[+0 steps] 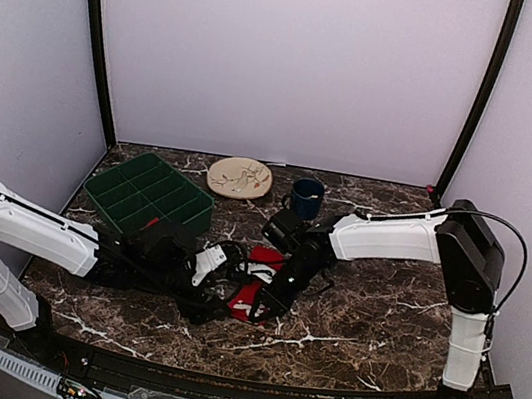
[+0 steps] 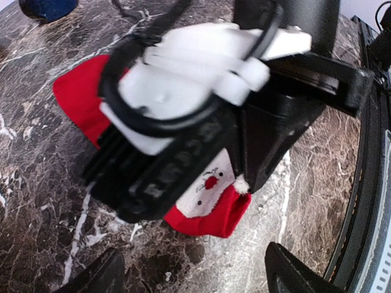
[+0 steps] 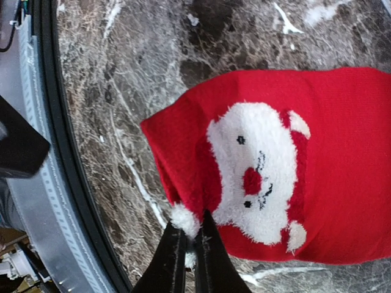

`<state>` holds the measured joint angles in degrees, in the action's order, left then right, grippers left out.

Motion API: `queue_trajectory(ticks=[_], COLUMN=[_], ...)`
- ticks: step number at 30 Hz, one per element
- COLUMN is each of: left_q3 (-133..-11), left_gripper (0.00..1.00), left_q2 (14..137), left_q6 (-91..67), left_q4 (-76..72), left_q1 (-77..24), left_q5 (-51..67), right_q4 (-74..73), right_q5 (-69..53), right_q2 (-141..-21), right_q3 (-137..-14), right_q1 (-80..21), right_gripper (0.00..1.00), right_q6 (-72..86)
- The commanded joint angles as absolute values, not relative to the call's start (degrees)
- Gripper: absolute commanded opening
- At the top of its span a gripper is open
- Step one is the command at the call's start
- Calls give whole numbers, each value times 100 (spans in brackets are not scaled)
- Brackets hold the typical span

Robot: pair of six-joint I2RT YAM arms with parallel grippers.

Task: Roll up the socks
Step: Roll the sock at the center of the board.

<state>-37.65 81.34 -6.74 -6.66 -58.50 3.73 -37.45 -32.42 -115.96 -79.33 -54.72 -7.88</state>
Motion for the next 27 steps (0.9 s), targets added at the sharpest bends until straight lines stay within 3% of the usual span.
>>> queue_trajectory(ticks=[1,16,22,27], left_q3=[-3837,-4306,-4458,-4497], left_gripper=[80,77,58,51], left_q2=[8179,8908,9143,9230], left_q6=[-78,944,1200,1274], left_q4=[-581,-433,-448,-404], left_q1=[-6053,-6517,-6539,-6547], left_q5=[453,27,-41,52], right_q4=[-4055,-4465,-4476,-4498], right_q5=[-3795,-4224,-4307,-4348], right_q2=[-11777,-12101,-12094,-12094], right_q3=[-8243,-8538,-8534,-8564], right_q1=[-5384,-5346,-5346,-5312], right_gripper=[5,4,3,3], right_q6=[-873,-1059,-1072,-1090])
